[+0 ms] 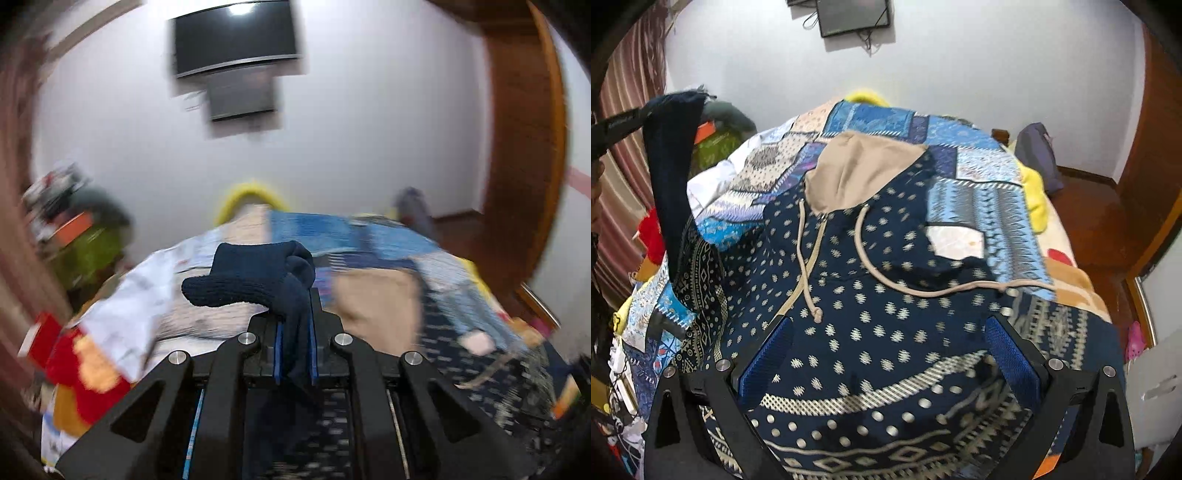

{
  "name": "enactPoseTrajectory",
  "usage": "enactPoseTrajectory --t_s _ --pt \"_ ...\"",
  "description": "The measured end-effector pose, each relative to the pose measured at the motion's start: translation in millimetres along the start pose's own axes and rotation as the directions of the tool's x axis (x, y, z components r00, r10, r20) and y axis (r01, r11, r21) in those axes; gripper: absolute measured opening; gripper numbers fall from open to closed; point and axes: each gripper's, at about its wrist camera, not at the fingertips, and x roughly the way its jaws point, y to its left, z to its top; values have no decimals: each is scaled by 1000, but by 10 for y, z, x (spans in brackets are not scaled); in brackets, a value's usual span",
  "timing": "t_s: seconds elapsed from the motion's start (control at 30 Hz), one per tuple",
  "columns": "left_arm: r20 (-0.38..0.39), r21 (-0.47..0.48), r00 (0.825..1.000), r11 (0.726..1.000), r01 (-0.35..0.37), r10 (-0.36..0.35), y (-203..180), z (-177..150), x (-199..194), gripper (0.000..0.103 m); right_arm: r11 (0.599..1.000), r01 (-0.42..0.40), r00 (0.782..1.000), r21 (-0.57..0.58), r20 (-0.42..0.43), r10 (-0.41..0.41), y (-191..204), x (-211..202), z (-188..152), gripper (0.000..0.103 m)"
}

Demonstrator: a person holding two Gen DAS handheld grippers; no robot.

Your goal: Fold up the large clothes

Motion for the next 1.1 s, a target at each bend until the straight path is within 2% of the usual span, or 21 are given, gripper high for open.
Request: enactPoseTrajectory --t_s 0.1,0.2,0.27,0.3,0.37,0.47,0.53,0.57,0.6,0.63,0.67,0.7,0.73,0.8,0.87,0.93,1.0,1.03,1.1 --pt "-68 68 992 991 114 -109 -607 -153 131 10 1000 10 1000 20 21 -11 -149 -178 -22 103" --pt "-178 118 967 971 207 -184 -1149 -517 355 10 999 14 1000 40 27 -15 -301 -310 -52 103" --pt "-271 118 933 954 275 -235 -1464 -816 516 10 998 20 999 57 24 -21 -403 -368 -81 103" --pt "-325 97 905 942 320 -274 -1606 -1004 608 10 998 23 1000 65 19 -24 -457 -393 -104 103" --pt "-393 83 866 925 370 -311 -1838 -1260 687 10 997 30 999 76 10 -30 -535 -418 -142 103" --pt "-465 113 831 910 399 -306 -2136 -1588 687 10 995 29 1000 96 -14 -27 -632 -427 -222 103" --pt "-507 79 791 895 438 -342 -2170 -1708 672 11 994 16 999 108 -36 -12 -667 -400 -262 103" --pt "-519 64 779 893 445 -351 -2160 -1728 663 13 994 10 999 111 -43 -6 -674 -384 -274 103" --pt "-524 50 772 892 450 -360 -2126 -1732 634 17 993 5 999 114 -49 0 -666 -365 -285 103" --pt "-522 30 765 888 459 -378 -2055 -1719 587 27 993 0 998 118 -56 7 -654 -335 -287 103" --pt "-518 17 764 888 459 -384 -1978 -1691 540 37 993 -7 998 121 -62 14 -634 -299 -282 103" --pt "-512 4 769 894 448 -382 -1890 -1668 495 64 992 -19 997 127 -68 28 -612 -253 -267 103" --pt "-496 -11 780 901 433 -381 -1765 -1634 436 78 990 -34 996 134 -75 44 -588 -198 -248 103" --pt "-447 -42 808 912 409 -383 -1505 -1599 307 81 987 -63 993 144 -91 77 -524 -91 -212 103" --pt "-434 -56 829 929 366 -353 -1189 -1593 237 81 987 -79 989 138 -110 94 -430 47 -181 103" --pt "-429 -60 858 957 285 -282 -863 -1640 225 81 987 -89 984 132 -142 108 -345 209 -157 103" --pt "-435 -44 879 980 196 -195 -502 -1768 236 81 985 -110 976 135 -170 133 -271 353 -145 101" --pt "-447 -35 881 987 156 -155 -315 -1824 261 81 982 -128 971 136 -186 153 -222 445 -136 101" --pt "-483 -7 874 998 63 -58 -14 -2006 349 81 978 -150 960 146 -215 179 -152 621 -114 95"
